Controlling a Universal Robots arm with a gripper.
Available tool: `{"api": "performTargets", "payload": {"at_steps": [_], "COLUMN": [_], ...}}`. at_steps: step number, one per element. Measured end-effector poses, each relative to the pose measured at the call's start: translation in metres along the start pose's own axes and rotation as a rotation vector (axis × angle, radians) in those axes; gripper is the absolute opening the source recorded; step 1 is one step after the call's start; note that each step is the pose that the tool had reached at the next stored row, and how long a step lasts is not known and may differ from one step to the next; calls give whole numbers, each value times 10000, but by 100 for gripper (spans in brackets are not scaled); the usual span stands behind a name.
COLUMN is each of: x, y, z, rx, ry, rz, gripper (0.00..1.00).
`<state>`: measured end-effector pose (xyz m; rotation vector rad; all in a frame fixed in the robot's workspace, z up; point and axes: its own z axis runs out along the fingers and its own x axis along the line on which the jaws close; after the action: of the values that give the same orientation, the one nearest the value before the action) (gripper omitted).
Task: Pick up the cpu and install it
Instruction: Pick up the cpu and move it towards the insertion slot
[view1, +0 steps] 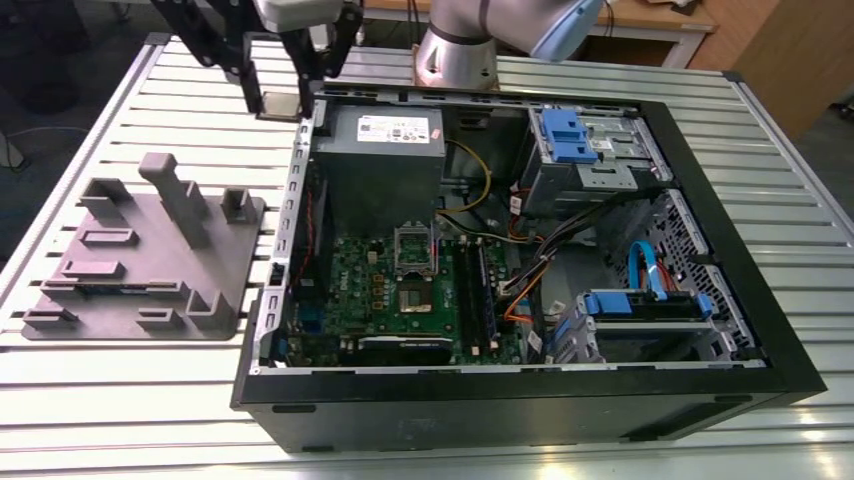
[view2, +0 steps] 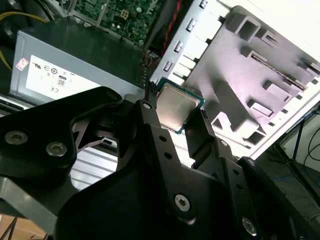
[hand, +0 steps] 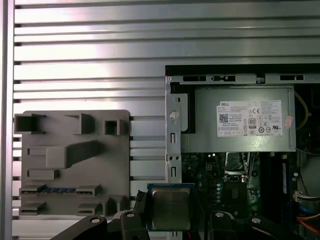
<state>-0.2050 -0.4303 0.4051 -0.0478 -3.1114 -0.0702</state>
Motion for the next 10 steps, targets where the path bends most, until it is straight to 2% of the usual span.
{"api": "performTargets", "payload": {"at_steps": [10], "x": [-355], "y": [9], "z": [41], "rx": [-1], "ry": [8], "rz": [0], "gripper": [47]}}
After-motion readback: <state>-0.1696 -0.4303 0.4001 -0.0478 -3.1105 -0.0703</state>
